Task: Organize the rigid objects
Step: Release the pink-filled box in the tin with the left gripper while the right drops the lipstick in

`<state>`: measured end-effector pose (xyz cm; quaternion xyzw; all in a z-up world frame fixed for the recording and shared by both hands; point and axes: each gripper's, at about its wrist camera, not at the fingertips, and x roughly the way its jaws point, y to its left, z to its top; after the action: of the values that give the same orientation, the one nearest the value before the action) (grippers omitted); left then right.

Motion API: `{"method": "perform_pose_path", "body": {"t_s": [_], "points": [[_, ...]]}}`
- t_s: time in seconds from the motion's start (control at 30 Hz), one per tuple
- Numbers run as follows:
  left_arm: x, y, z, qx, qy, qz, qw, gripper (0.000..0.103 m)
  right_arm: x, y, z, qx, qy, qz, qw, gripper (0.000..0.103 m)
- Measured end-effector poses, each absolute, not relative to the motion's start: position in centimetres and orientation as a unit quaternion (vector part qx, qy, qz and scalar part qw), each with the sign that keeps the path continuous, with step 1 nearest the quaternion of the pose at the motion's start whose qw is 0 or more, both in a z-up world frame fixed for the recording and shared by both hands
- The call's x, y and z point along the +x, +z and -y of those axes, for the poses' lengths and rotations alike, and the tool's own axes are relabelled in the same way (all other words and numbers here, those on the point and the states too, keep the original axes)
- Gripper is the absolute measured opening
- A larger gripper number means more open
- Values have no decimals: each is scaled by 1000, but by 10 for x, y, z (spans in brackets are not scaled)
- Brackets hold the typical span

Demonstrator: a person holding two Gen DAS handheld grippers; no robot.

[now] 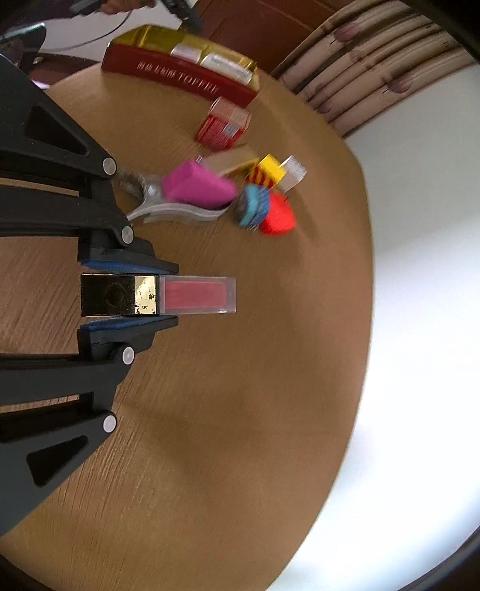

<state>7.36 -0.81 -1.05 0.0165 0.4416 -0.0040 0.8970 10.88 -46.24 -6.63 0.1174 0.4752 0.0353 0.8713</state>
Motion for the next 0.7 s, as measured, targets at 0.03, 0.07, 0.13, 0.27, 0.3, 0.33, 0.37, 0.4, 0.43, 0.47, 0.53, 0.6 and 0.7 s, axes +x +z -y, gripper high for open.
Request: {"method": "perform_pose_path", "body": {"t_s": [0.03,0.07,0.13,0.27,0.3,0.33,0.37,0.4,0.43,0.47,0.53,0.6,0.7], "points": [[64,-8,5,3,-2,-432,902,73,109,-58,458,120,42,-469,874,19],[54,-6,1,-10,2,-421,907,73,109,-52,455,122,47,-465,876,19],[33,-4,-3,-31,10,-403,915,73,108,-38,441,124,63,-455,880,19],[0,-10,-13,-68,4,-403,913,73,112,-7,394,129,117,-436,883,19],[-7,-15,-17,-84,6,-410,908,73,113,-2,384,131,128,-433,883,19],[-10,-18,-21,-96,5,-415,905,73,116,4,370,133,142,-430,882,19],[-14,-23,-25,-112,2,-420,901,73,119,9,353,135,158,-429,879,19],[-16,-27,-29,-129,-2,-425,896,73,122,13,335,138,175,-431,875,19],[-18,-32,-34,-149,-5,-432,890,73,126,14,319,144,190,-433,870,19],[-20,-35,-38,-163,-4,-436,885,73,132,15,301,150,205,-436,864,19],[-23,-40,-47,-181,8,-432,883,73,145,11,265,153,227,-446,852,19],[-26,-42,-50,-179,27,-428,885,73,159,1,231,155,235,-461,842,19],[-31,-43,-56,-204,35,-415,886,73,179,-18,197,161,231,-482,830,19]]}}
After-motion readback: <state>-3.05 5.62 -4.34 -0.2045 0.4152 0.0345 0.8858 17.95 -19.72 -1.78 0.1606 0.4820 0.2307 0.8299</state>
